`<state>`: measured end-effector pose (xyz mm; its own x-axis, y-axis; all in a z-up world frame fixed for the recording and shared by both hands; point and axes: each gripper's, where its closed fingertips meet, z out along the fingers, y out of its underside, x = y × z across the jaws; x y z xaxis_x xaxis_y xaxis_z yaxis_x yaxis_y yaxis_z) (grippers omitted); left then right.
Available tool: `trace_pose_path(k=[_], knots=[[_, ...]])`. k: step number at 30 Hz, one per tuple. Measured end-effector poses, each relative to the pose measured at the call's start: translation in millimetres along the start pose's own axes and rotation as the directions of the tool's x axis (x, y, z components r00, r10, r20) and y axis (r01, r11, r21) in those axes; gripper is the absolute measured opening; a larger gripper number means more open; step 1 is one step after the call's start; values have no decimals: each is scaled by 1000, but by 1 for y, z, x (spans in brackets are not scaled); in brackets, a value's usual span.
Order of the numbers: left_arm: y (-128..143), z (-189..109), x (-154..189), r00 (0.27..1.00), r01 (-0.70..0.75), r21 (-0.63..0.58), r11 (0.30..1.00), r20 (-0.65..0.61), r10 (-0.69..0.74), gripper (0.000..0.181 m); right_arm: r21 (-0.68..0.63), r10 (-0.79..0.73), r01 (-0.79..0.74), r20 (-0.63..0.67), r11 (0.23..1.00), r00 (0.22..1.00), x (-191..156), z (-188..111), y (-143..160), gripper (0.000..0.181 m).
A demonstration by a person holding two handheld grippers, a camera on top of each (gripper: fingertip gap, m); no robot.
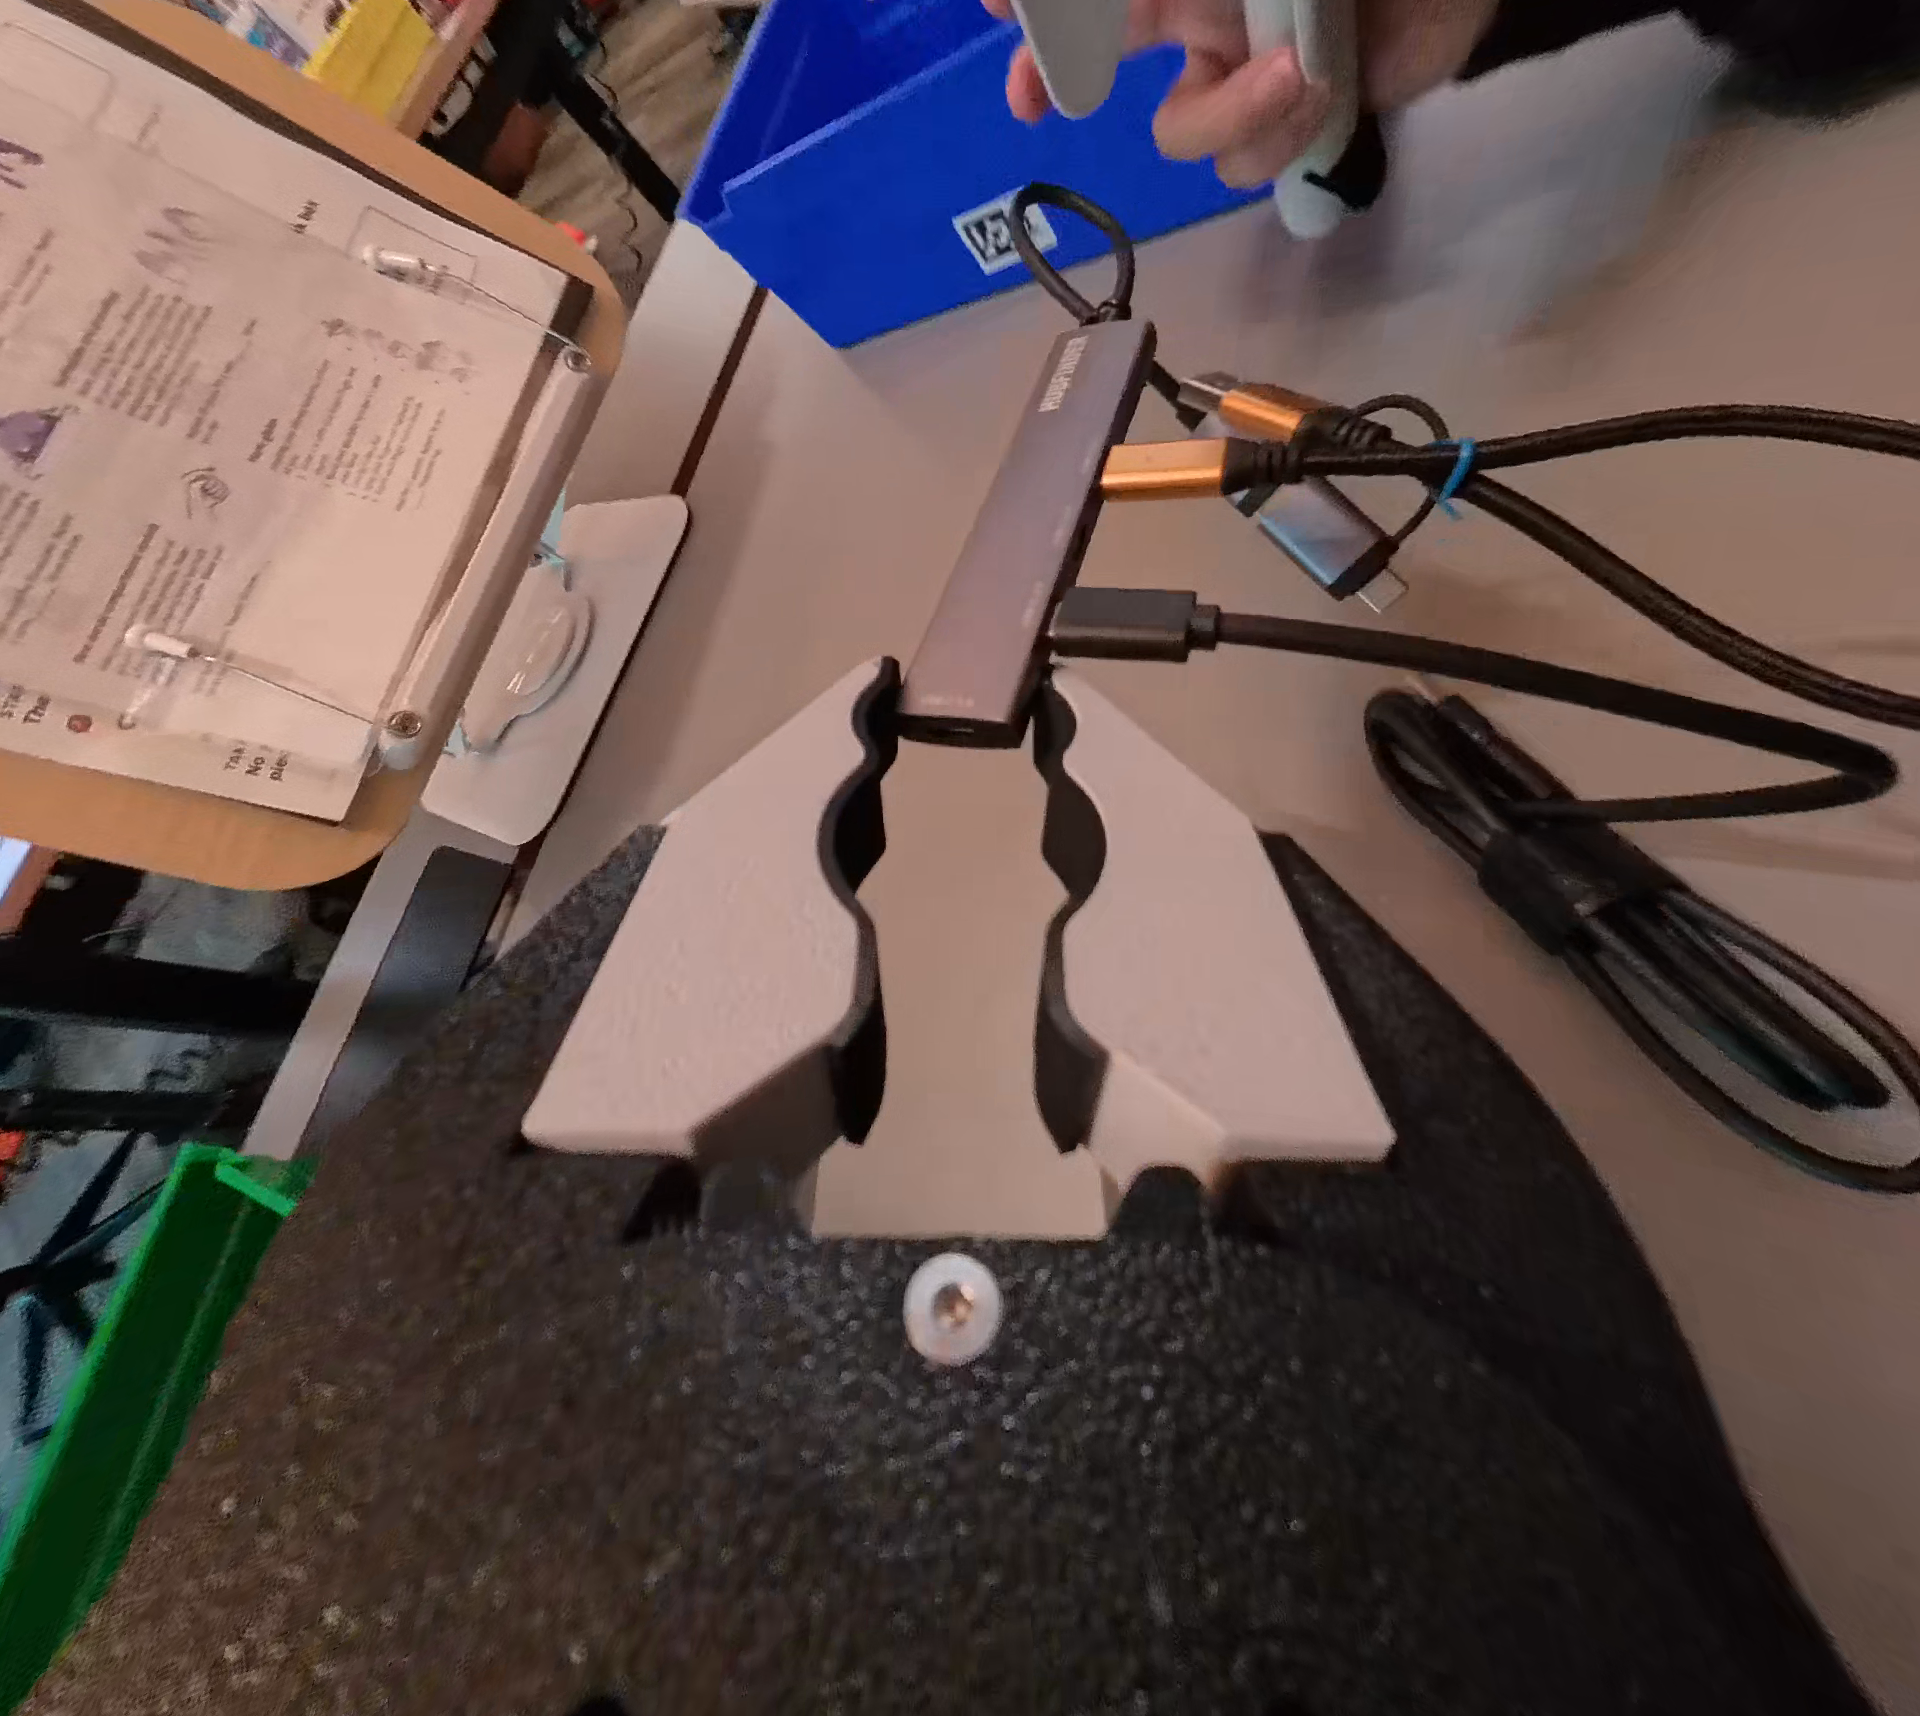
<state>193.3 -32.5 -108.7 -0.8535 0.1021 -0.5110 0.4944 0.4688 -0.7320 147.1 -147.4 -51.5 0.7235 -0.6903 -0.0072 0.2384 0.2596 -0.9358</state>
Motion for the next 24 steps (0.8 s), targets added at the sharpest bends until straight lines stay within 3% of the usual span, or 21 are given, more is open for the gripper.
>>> trace_pose_path(k=[2,7,11,17,21,24], knots=[[-5,-7,-6,999,46,65,997,17,-48,23,61,128,-129,32,990,991,4,-5,-8,79],[-25,-22,-15,988,148,245,958,0,-152,23,12,272,-273,85,962,959,-7,12,15,87],[-24,-15,-6,995,94,204,974,-8,-95,23,-42,396,-396,197,917,897,-40,31,26,89],[-24,1,3,998,-59,135,989,23,56,23,-87,628,-622,87,778,773,-24,38,49,62],[-27,4,0,994,-107,136,985,51,101,23,-157,734,-718,95,678,672,-29,38,57,55],[-26,6,-1,992,-125,133,983,53,119,23,-199,789,-765,90,612,608,-32,36,62,39]])
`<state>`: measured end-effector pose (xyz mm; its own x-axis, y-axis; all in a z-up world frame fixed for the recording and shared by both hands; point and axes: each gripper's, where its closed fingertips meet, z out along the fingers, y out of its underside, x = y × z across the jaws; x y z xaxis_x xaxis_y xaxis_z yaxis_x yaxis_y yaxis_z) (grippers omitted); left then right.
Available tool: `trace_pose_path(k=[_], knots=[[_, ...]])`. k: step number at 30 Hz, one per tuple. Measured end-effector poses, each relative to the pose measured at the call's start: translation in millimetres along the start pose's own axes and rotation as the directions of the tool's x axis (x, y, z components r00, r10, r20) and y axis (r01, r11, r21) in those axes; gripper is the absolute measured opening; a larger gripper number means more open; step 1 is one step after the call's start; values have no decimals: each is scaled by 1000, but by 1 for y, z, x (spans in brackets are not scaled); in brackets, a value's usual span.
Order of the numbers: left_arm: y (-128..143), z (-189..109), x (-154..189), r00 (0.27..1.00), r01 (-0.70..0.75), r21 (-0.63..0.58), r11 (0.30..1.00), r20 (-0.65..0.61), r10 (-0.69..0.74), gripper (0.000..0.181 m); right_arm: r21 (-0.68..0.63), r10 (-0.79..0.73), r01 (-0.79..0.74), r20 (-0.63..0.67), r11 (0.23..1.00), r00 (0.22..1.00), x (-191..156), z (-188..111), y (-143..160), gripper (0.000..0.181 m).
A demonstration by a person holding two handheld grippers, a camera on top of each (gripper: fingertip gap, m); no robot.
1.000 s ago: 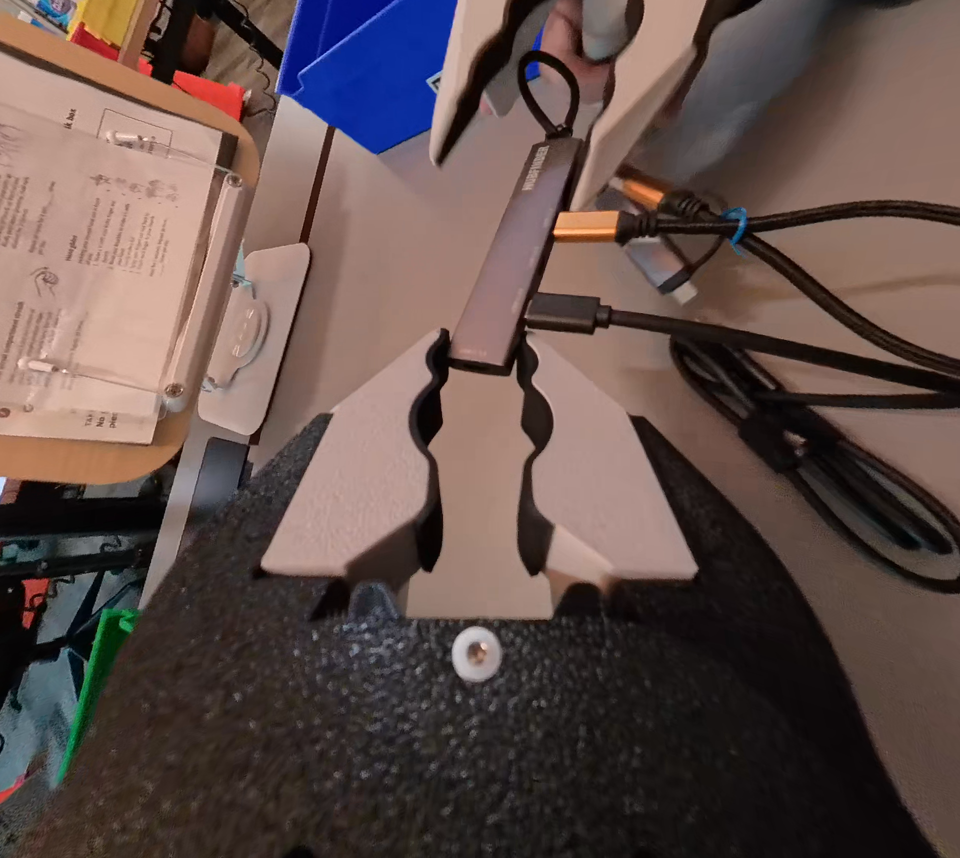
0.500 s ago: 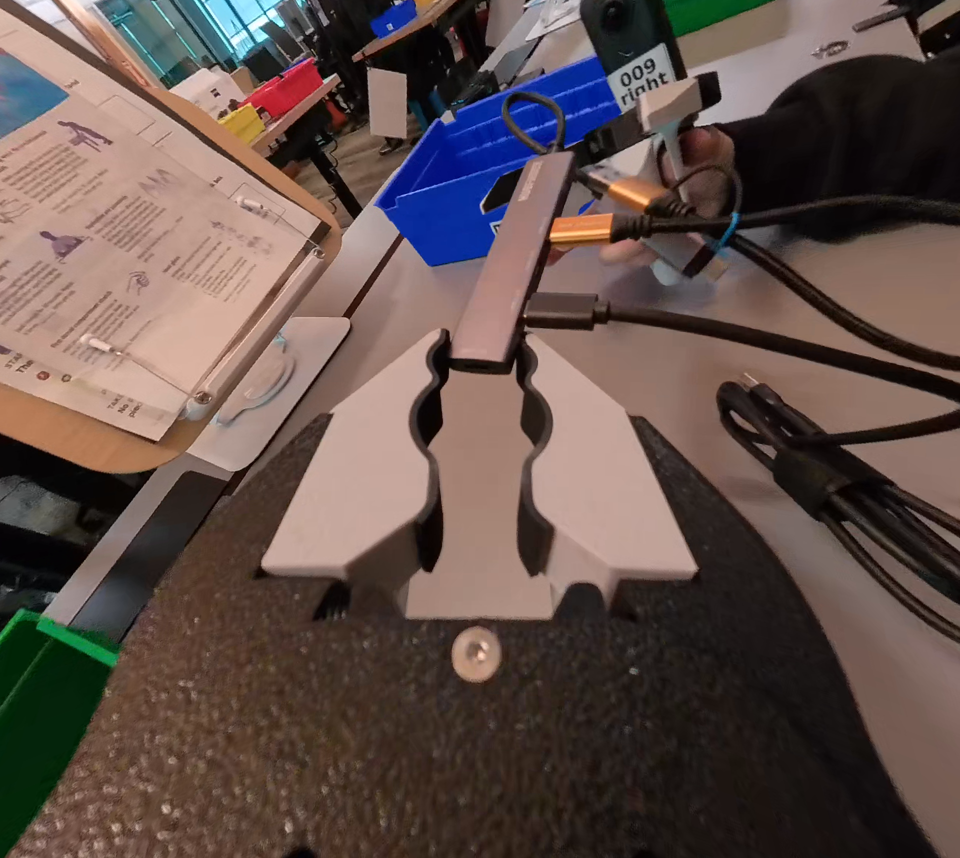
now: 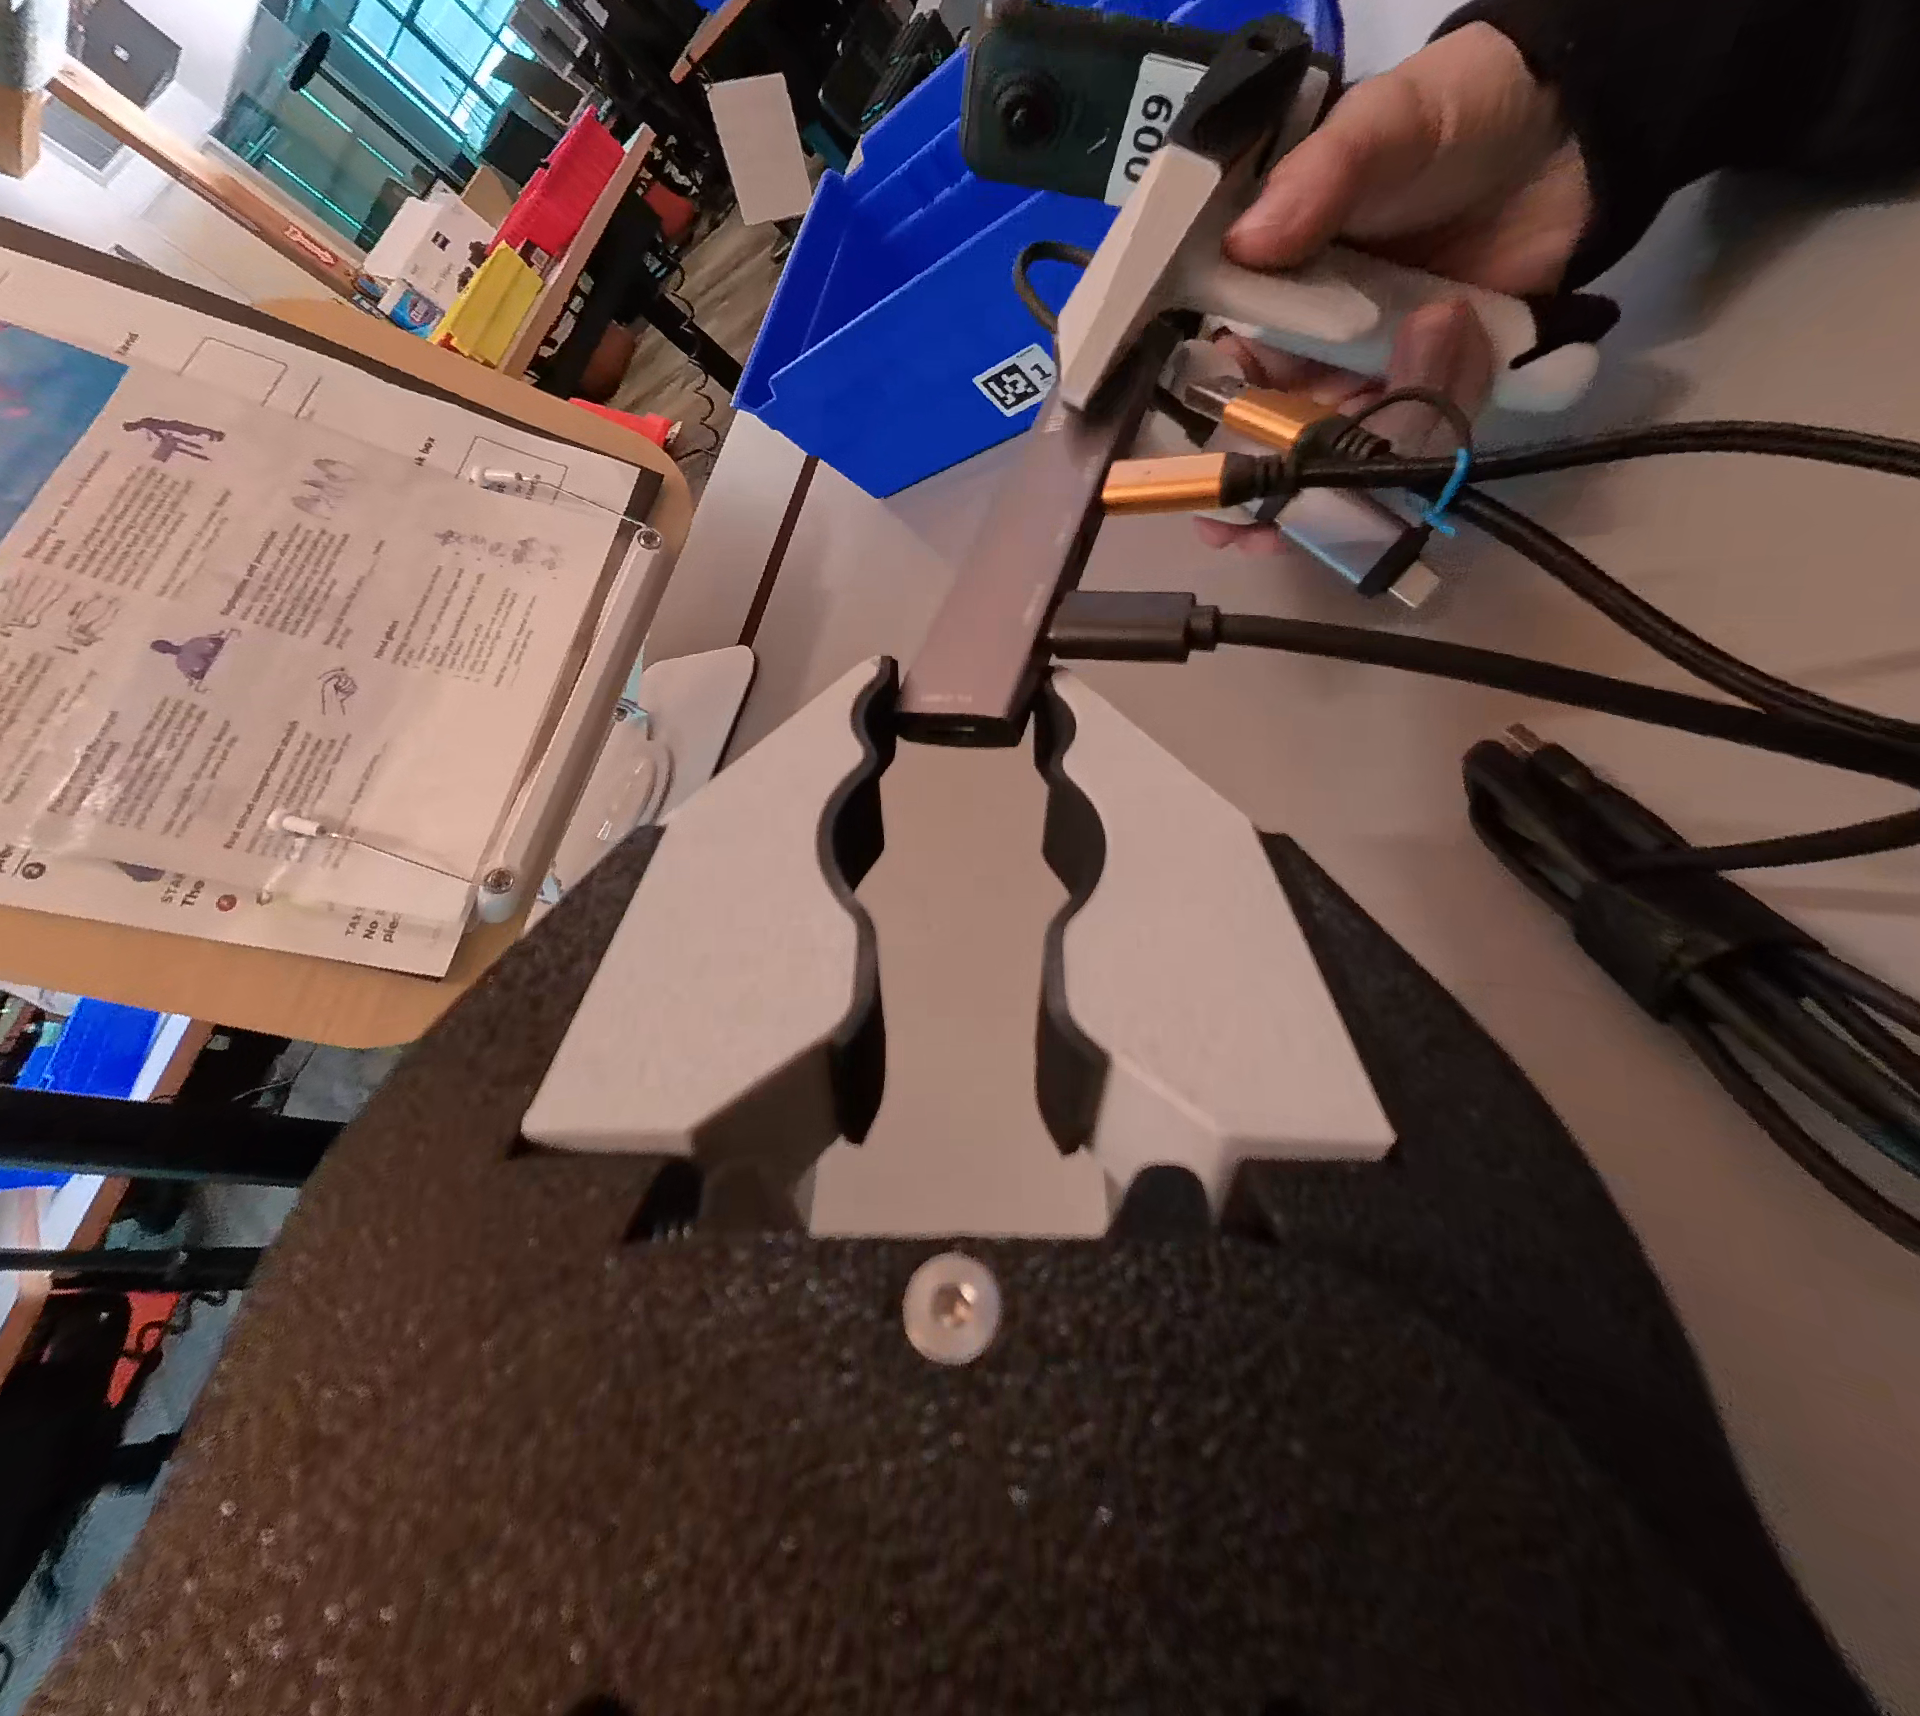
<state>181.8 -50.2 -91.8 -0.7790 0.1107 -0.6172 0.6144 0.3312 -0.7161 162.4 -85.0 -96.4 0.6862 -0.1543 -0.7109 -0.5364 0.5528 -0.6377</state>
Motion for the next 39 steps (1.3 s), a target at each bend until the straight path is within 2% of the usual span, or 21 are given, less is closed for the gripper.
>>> trace_pose_path(k=[1,3,7,10,12,15,18,20,23,26,30,31,33,37,39], knots=[[1,1,0,1000,-8,-2,1000,4,8,23,-20,33,-32,24,999,999,-2,1,4,36],[1,2,2,1000,-20,-4,1000,-2,20,23,-41,75,-73,52,996,996,-6,4,8,17],[6,4,3,1000,-11,-10,1000,-2,11,24,-83,65,-61,41,995,997,-11,6,11,10],[10,6,-1,990,138,-16,990,21,-137,24,-54,-1,1,-4,999,1000,-11,7,5,7],[13,2,-12,968,236,-12,972,94,-234,31,5,-23,23,-54,1000,998,-7,4,-4,8],[18,-13,-31,875,433,8,901,237,-422,35,137,9,8,-121,991,993,0,-4,-21,7],[1,-15,-20,808,532,101,840,236,-540,36,243,50,-12,-152,970,987,5,-10,-30,8],[-6,-9,-9,817,503,109,857,262,-513,34,274,113,-70,-143,959,983,6,-9,-29,7],[5,0,-4,821,450,35,892,377,-429,26,335,203,-149,-132,931,970,10,-9,-27,7],[4,6,-4,786,461,82,884,423,-450,20,364,301,-237,-129,901,945,17,-10,-22,7],[11,13,-1,778,459,65,886,453,-436,18,404,398,-334,-82,851,914,18,-9,-16,7],[11,12,-3,770,447,74,892,476,-425,11,412,442,-380,-62,828,895,20,-8,-13,7],[9,9,-6,761,395,86,914,527,-379,7,430,493,-441,-11,788,870,22,-6,-11,7],[13,8,-6,754,285,36,958,609,-247,4,445,532,-476,-2,759,847,26,-5,-5,8],[17,9,-6,759,269,3,963,615,-214,4,409,507,-454,-25,792,862,24,-2,0,8]])
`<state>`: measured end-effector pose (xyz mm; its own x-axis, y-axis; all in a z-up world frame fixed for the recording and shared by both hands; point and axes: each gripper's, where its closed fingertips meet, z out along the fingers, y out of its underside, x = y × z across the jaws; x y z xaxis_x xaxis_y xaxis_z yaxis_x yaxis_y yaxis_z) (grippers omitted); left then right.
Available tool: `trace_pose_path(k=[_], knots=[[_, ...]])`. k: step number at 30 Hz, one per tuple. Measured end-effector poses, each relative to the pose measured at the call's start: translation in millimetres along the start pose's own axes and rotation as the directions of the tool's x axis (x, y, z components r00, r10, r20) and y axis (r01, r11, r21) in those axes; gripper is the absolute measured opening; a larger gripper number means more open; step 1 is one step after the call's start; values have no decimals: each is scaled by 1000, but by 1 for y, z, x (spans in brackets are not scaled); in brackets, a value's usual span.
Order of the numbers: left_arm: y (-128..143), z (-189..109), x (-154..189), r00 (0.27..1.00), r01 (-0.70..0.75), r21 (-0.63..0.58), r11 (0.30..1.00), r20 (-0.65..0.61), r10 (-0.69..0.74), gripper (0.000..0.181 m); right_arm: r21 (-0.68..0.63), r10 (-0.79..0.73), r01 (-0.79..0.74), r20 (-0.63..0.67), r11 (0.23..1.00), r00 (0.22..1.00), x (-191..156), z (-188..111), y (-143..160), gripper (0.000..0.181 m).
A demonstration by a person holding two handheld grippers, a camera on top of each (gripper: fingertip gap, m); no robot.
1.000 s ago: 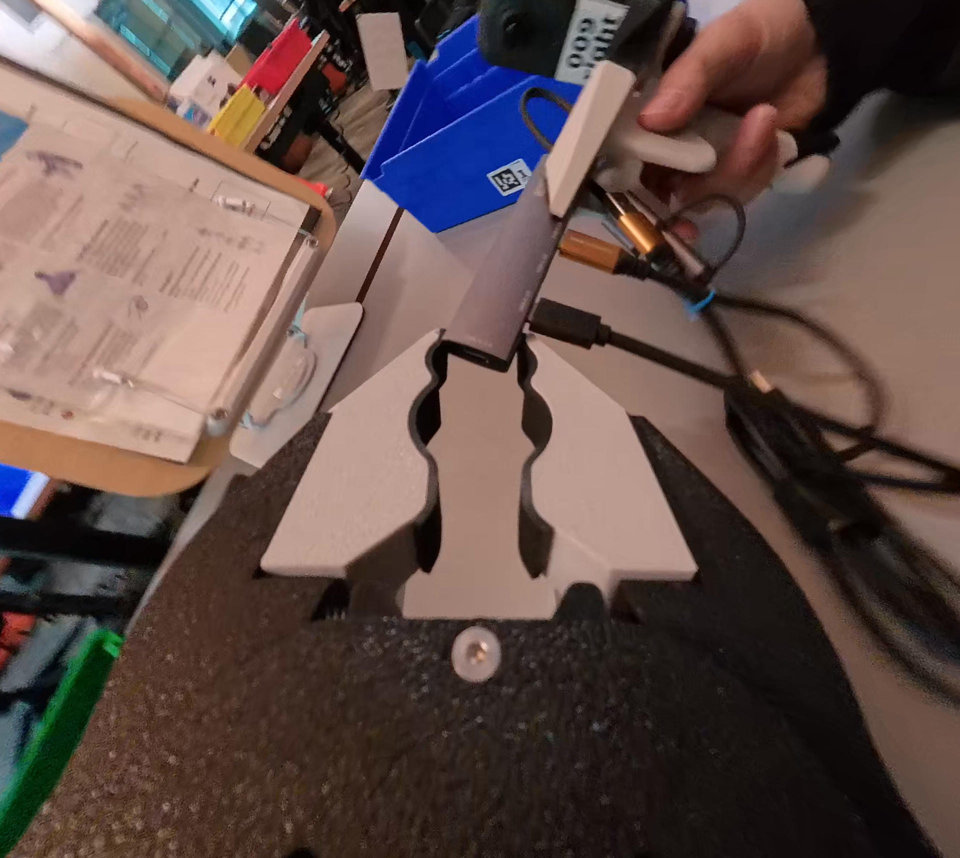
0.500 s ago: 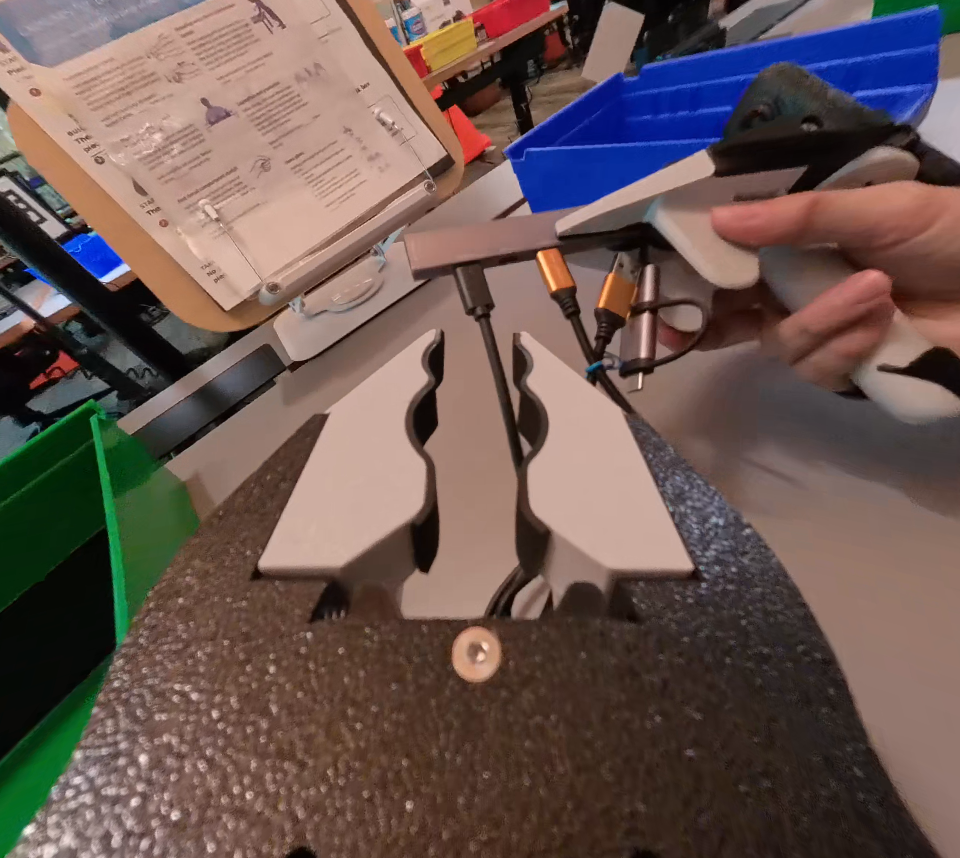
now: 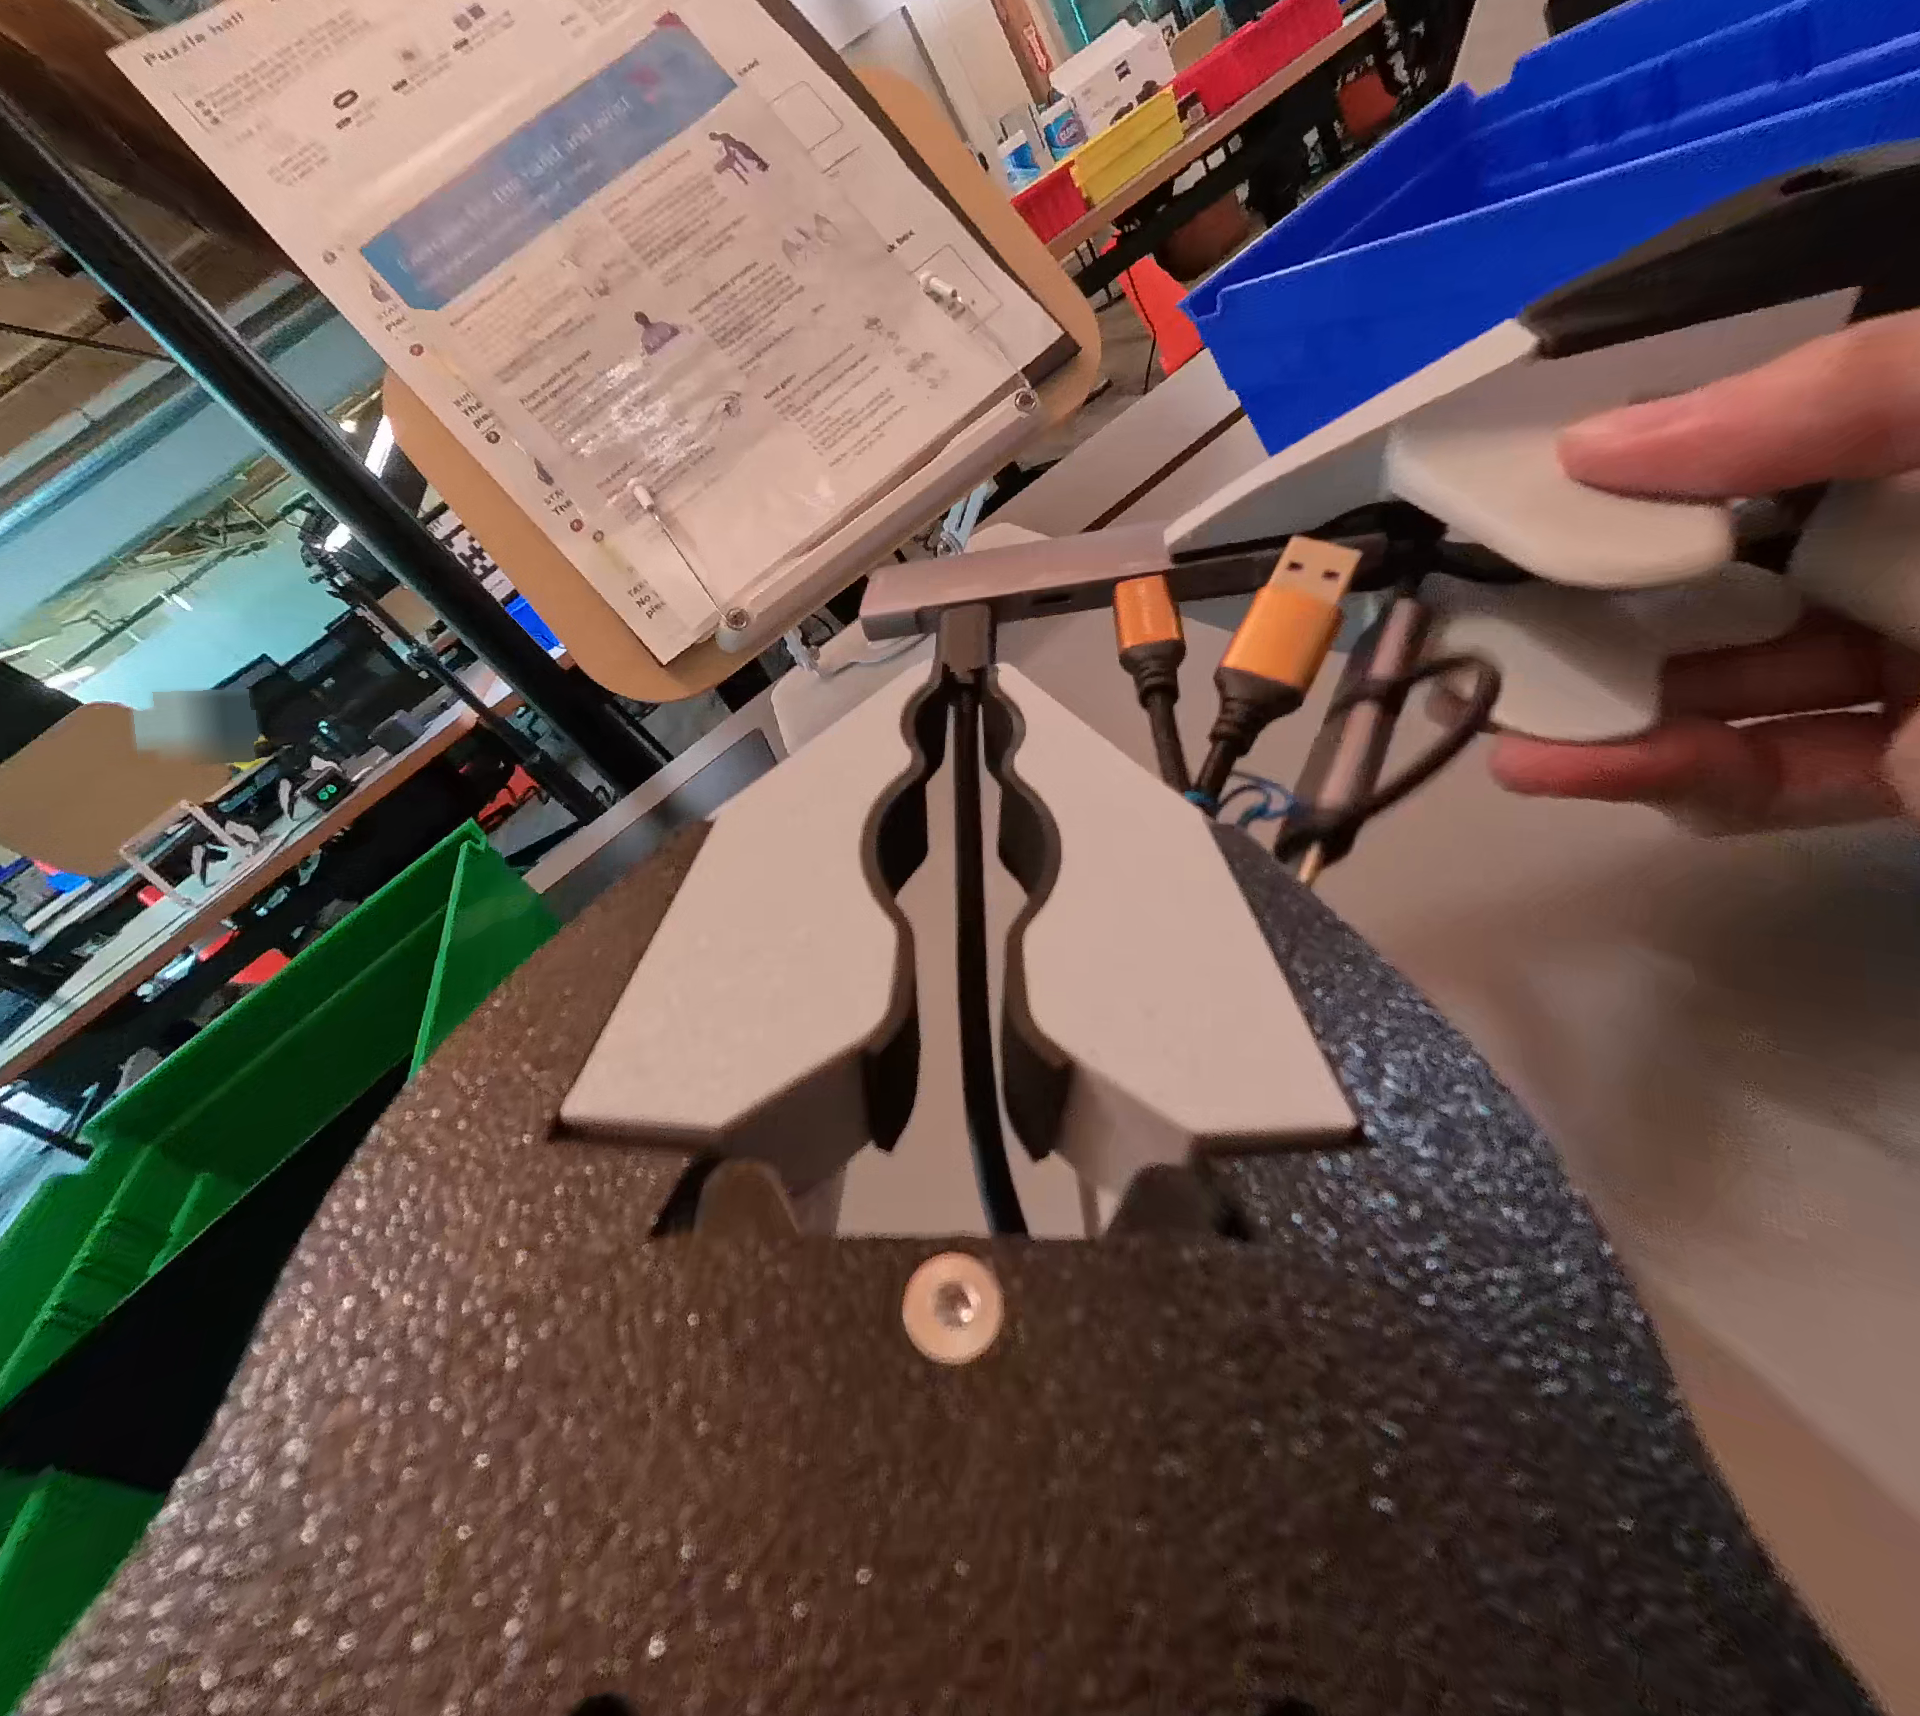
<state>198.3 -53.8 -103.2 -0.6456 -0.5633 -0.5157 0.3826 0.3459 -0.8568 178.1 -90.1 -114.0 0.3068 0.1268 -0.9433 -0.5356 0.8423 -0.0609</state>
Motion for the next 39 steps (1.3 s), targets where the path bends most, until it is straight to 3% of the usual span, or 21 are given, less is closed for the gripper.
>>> trace_pose_path(k=[4,8,17,24,30,33,35,37,39], knots=[[5,4,-6,996,63,-10,998,-67,-64,3,-92,-75,74,-12,993,997,3,4,16,8],[9,4,-9,995,36,-12,999,-93,-37,3,-122,-129,127,-8,984,992,6,7,16,8],[6,-1,-2,989,9,2,1000,-145,-8,3,-79,-205,206,25,975,978,2,4,2,8],[6,-4,-6,985,-27,1,1000,-171,27,3,-255,-328,327,40,910,944,3,6,25,8],[-1,-13,-10,963,-43,30,999,-264,49,4,-338,-309,324,99,884,946,-3,7,38,8],[-9,-22,-17,951,-64,32,997,-300,71,26,-403,-274,310,144,861,951,-10,3,44,8],[-20,-31,-22,927,-6,33,999,-375,18,37,-463,-274,329,183,823,944,-14,-1,51,8],[-33,-34,-34,894,163,-4,987,-422,-149,37,-499,-299,366,213,785,930,-16,-2,59,8],[-37,-34,-34,793,340,-118,933,-497,-352,36,-518,-330,411,244,750,912,-18,-2,68,8]])
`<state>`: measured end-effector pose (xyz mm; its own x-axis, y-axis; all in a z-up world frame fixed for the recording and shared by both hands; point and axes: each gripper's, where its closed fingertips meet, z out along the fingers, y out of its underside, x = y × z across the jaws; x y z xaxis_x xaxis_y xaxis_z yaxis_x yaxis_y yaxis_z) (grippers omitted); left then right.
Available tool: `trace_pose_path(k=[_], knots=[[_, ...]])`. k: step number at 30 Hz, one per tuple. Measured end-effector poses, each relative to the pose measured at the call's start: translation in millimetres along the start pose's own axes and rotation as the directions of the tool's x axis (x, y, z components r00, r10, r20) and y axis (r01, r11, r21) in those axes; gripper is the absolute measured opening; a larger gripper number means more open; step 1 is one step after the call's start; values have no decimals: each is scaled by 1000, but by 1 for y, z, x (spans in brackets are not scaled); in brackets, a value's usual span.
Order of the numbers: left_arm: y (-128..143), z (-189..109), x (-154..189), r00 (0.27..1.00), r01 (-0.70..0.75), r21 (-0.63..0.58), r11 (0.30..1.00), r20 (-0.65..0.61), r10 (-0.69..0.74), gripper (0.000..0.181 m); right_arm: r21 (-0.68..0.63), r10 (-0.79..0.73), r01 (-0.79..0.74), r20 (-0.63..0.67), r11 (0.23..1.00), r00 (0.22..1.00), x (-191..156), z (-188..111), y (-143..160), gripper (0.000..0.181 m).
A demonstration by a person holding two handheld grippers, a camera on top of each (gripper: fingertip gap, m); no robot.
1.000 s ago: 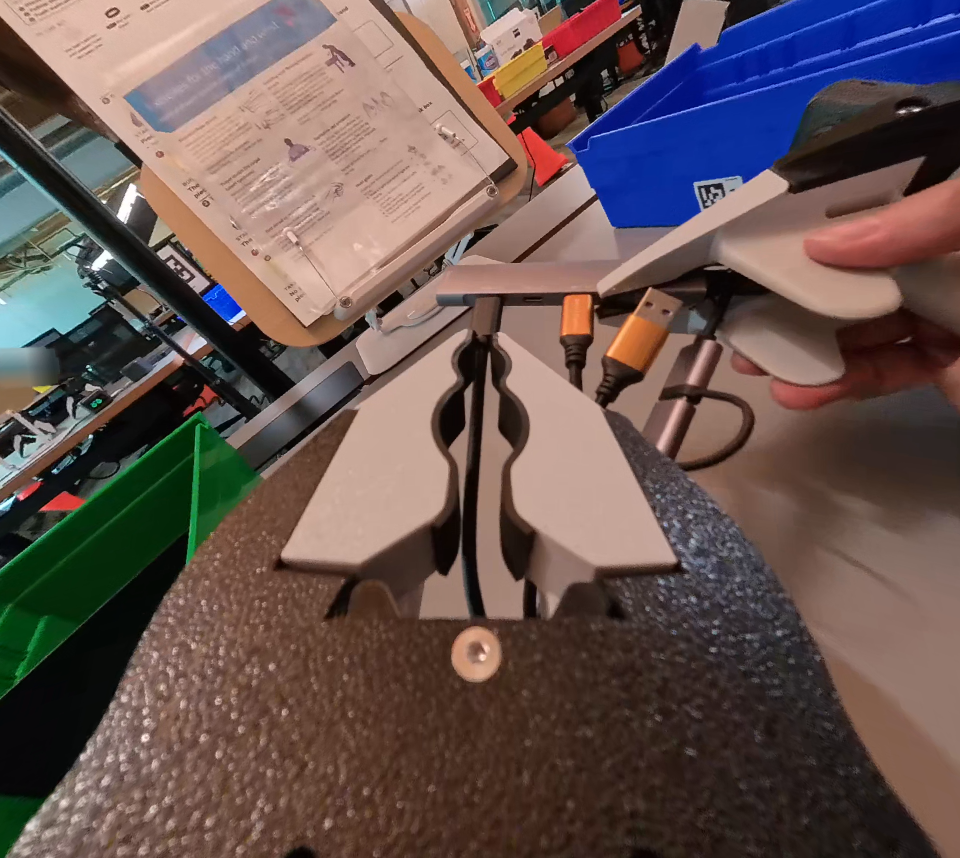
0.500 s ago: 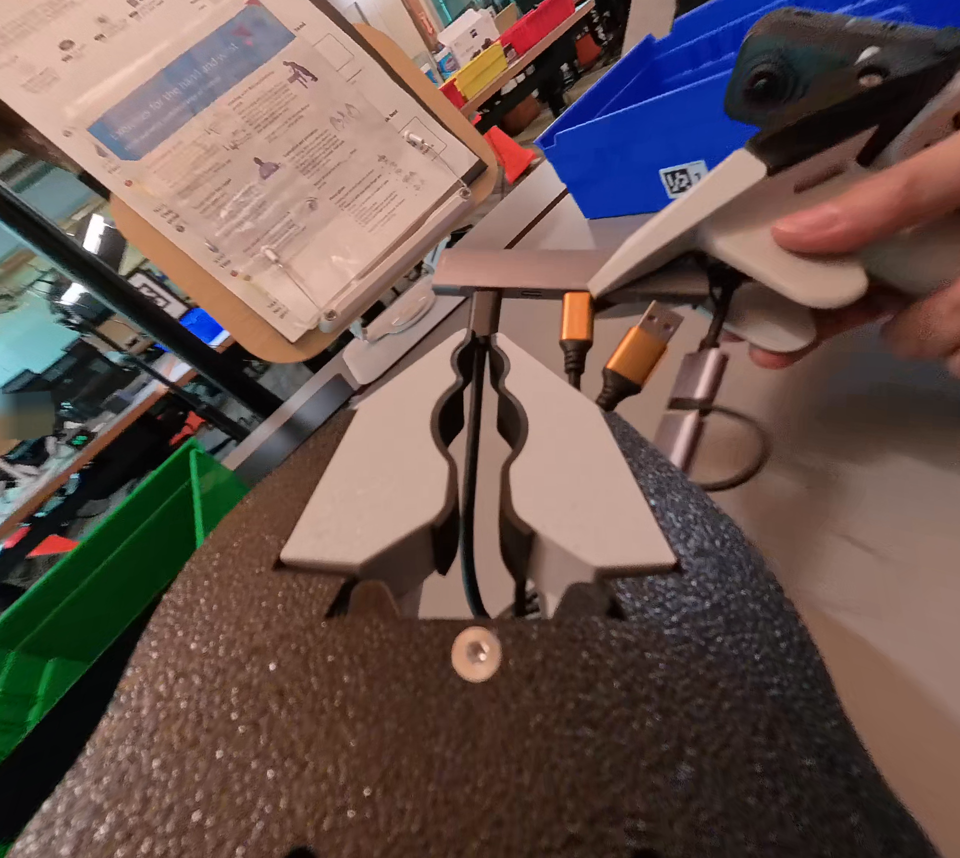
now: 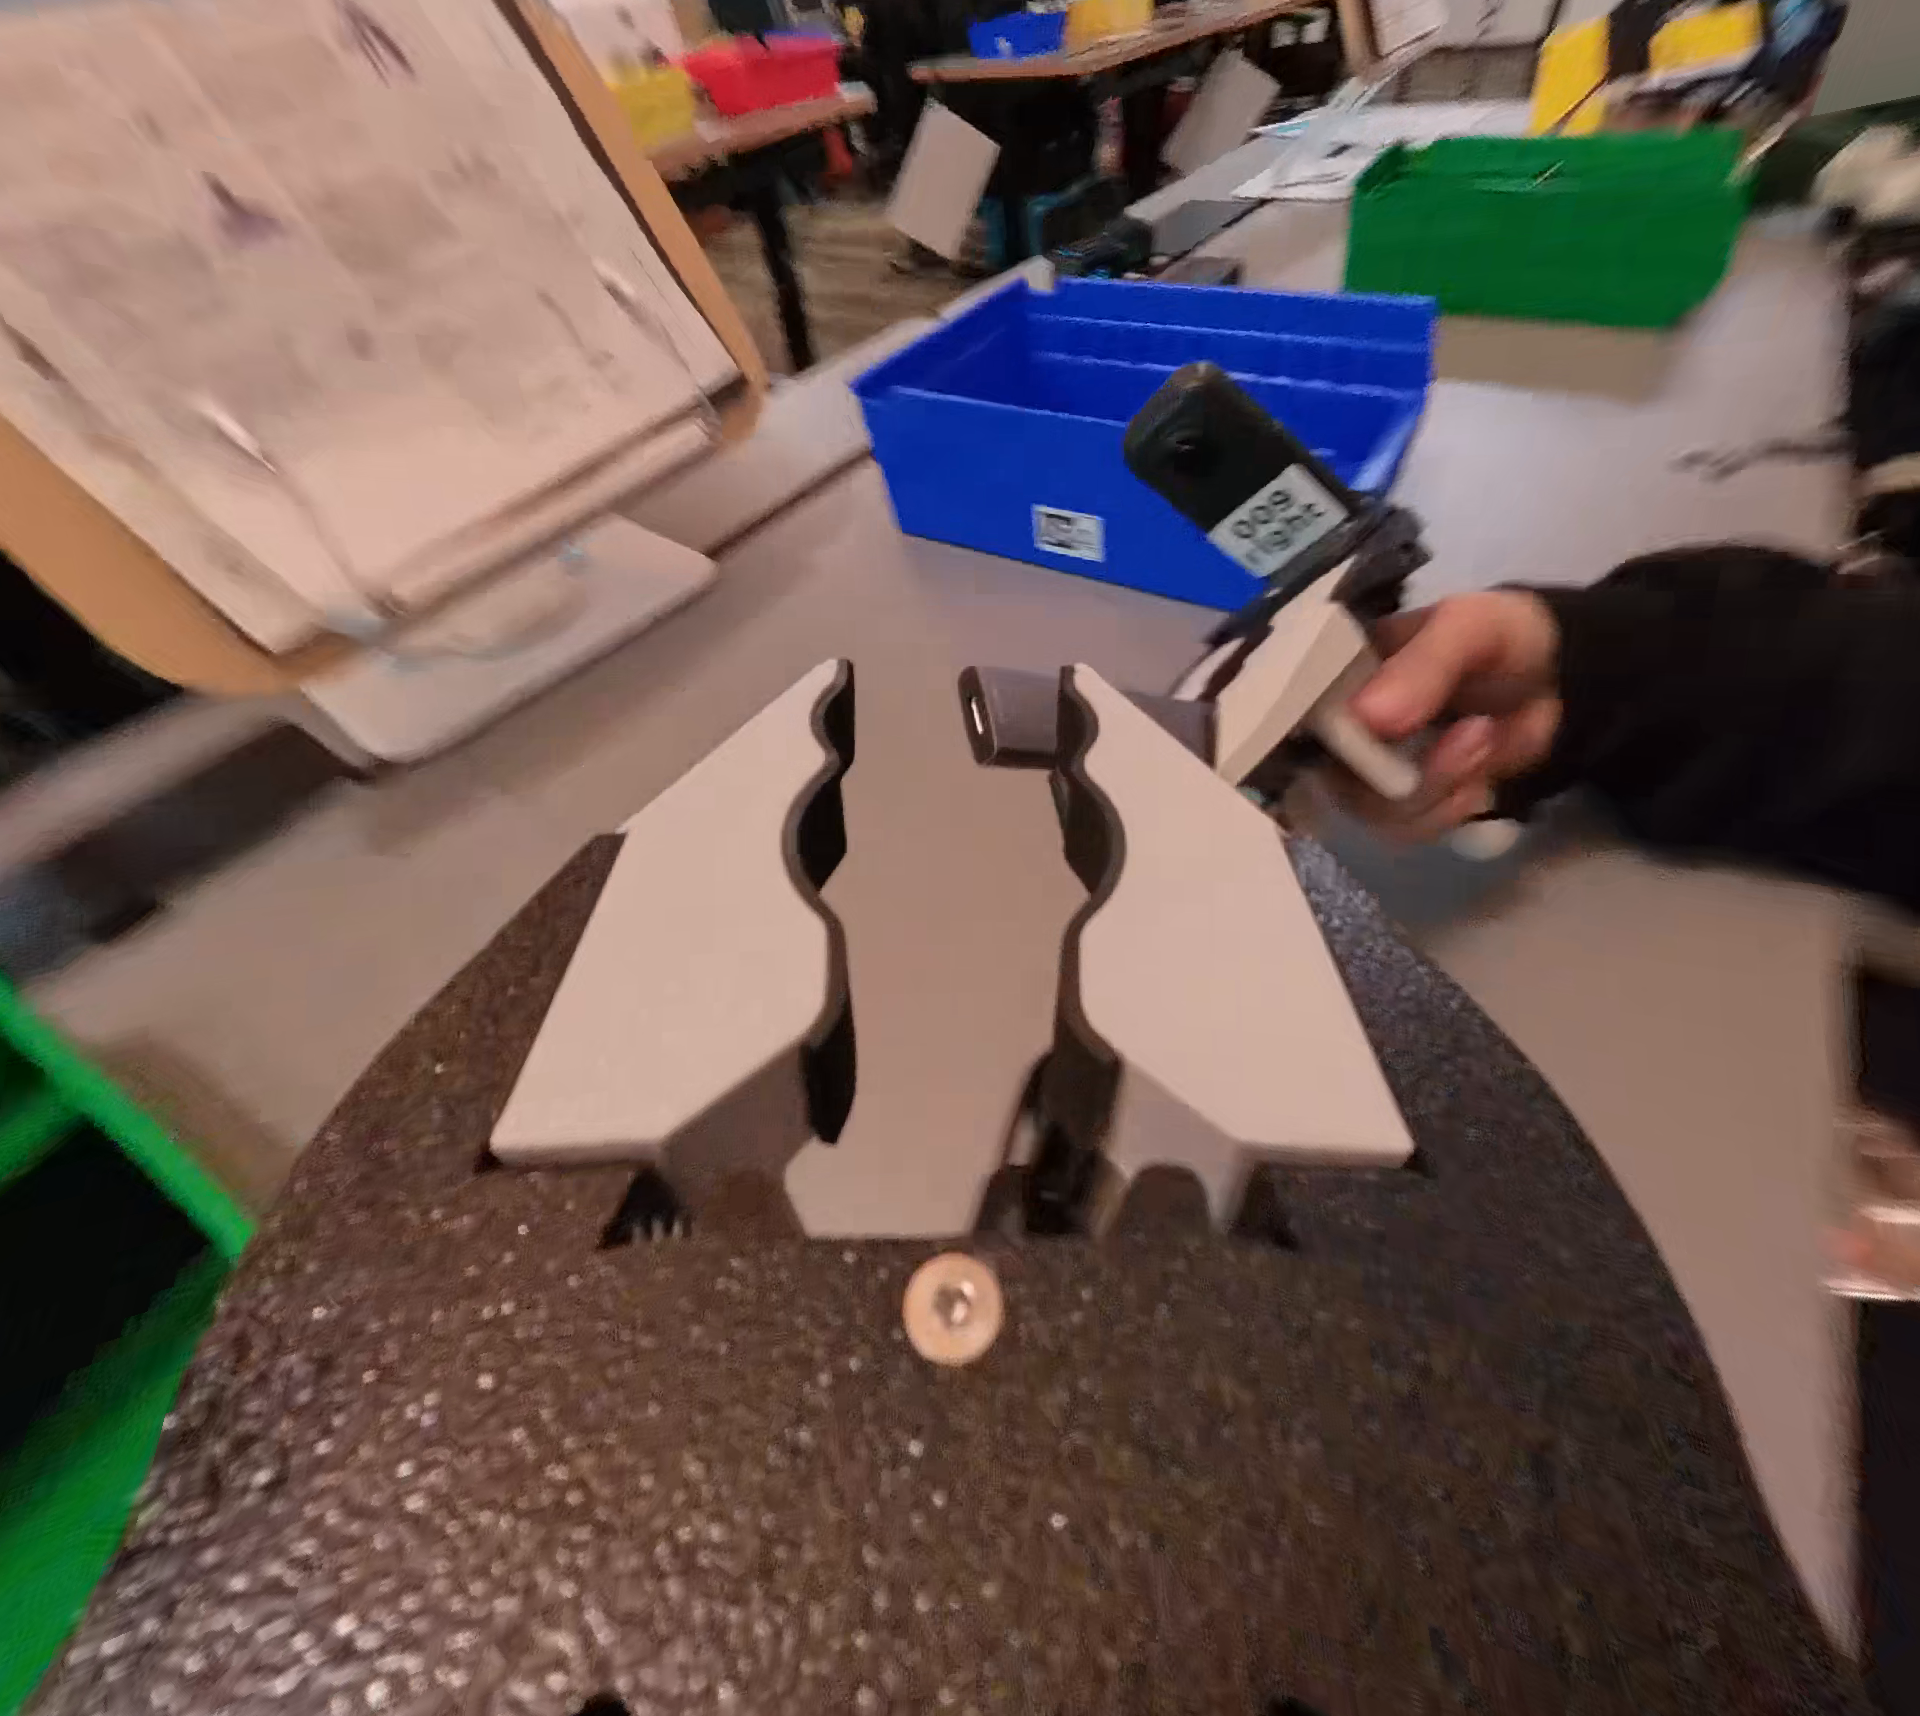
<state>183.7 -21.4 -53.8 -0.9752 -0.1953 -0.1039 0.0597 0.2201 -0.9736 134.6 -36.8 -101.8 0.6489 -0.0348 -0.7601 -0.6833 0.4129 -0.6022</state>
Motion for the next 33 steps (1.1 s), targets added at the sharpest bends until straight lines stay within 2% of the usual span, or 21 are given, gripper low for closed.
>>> trace_pose_path(k=[3,4,8,9,10,12,13,14,16,17,18,22,26,27,29,31,33], knots=[[12,7,7,949,288,-112,951,-103,-299,31,-40,-94,93,-11,995,996,-4,5,6,7],[13,8,14,915,356,-132,925,-152,-374,13,-44,-124,122,-37,991,992,-1,4,6,8],[14,9,15,814,529,-122,840,-206,-543,8,-57,-290,285,-112,957,950,6,-1,0,8],[14,10,13,782,577,-110,809,-213,-586,7,-49,-371,368,-164,928,914,9,-2,-5,13],[14,11,10,743,629,-95,771,-218,-633,6,-41,-461,466,-237,884,855,13,-4,-13,31],[16,12,6,682,702,-72,709,-220,-697,5,-90,-661,675,-330,732,674,10,-7,-23,57],[18,12,4,667,718,-72,692,-212,-714,5,-162,-757,762,-360,627,546,10,-8,-23,66],[22,14,4,658,727,-80,682,-200,-726,5,-250,-843,833,-374,493,386,10,-9,-24,74],[29,17,2,662,729,-92,679,-157,-733,5,-435,-910,869,-413,236,41,17,-16,-33,76],[29,19,4,666,727,-91,680,-148,-732,6,-510,-912,846,-404,157,-74,22,-18,-35,74],[28,22,5,674,721,-91,687,-136,-726,5,-551,-921,827,-370,112,-121,26,-17,-31,70],[29,30,13,726,670,-124,732,-94,-681,6,-544,-922,829,-373,129,-100,27,-13,-26,59],[25,38,20,759,636,-122,762,-81,-646,6,-483,-912,822,-398,303,102,32,-11,-19,54],[25,41,21,773,620,-126,774,-68,-630,6,-505,-906,803,-412,316,98,37,-14,-20,49],[27,45,23,796,594,-140,793,-46,-604,6,-543,-909,788,-413,291,51,43,-18,-22,42],[26,48,23,793,597,-138,790,-43,-607,6,-558,-913,782,-407,277,33,44,-18,-21,31],[25,50,25,782,611,-134,781,-54,-621,6,-568,-914,788,-404,235,-19,42,-19,-24,25]])
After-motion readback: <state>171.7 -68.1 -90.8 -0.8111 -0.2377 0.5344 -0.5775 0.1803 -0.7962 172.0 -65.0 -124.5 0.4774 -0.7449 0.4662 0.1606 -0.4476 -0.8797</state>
